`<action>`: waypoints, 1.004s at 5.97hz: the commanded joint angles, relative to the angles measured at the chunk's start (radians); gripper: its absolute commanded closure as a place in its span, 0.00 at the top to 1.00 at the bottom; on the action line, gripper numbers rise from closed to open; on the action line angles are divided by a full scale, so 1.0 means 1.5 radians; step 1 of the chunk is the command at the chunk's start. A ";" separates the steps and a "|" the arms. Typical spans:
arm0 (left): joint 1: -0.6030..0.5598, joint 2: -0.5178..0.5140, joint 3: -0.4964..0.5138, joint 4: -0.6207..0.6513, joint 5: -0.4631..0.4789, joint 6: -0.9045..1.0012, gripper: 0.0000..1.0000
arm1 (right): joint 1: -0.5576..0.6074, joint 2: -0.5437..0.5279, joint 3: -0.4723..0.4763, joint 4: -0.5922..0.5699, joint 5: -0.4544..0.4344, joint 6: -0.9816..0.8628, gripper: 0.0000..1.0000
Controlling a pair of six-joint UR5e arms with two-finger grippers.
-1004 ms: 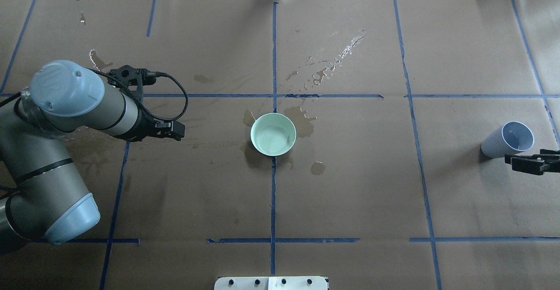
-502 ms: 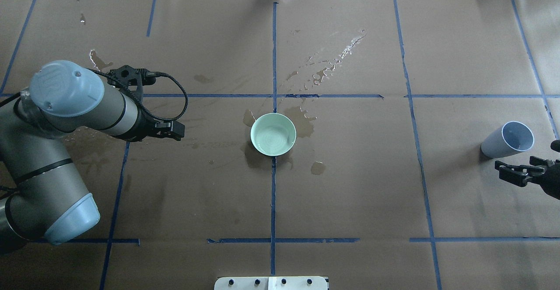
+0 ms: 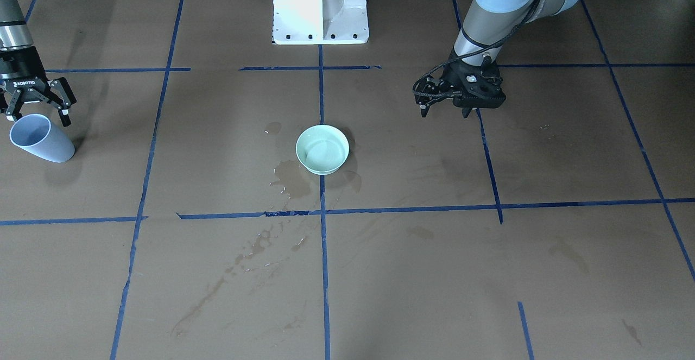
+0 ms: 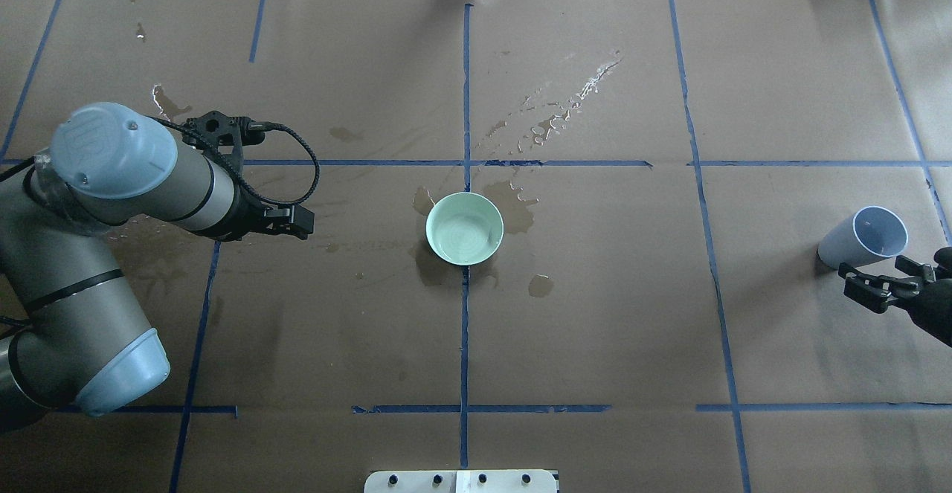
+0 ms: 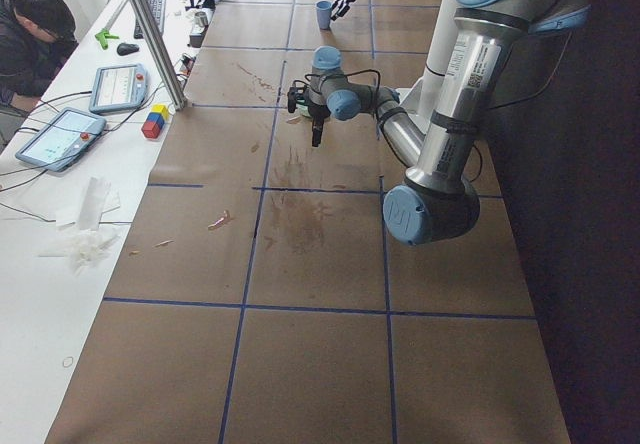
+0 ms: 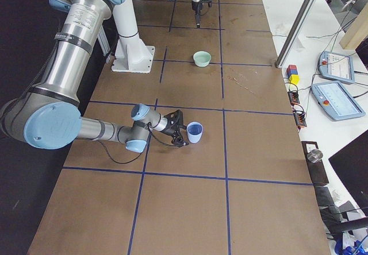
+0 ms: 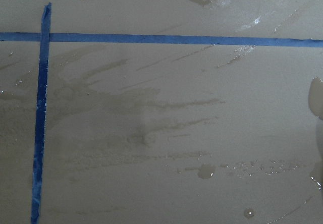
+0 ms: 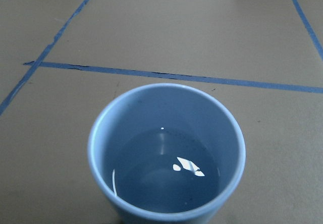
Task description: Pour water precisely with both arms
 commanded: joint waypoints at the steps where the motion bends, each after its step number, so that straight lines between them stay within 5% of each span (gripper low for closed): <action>1: 0.000 0.001 -0.001 0.000 0.000 -0.001 1.00 | -0.004 0.015 -0.021 0.011 -0.027 -0.001 1.00; 6: 0.000 0.001 -0.002 0.000 -0.004 -0.002 1.00 | -0.002 0.039 -0.028 0.012 -0.058 -0.016 1.00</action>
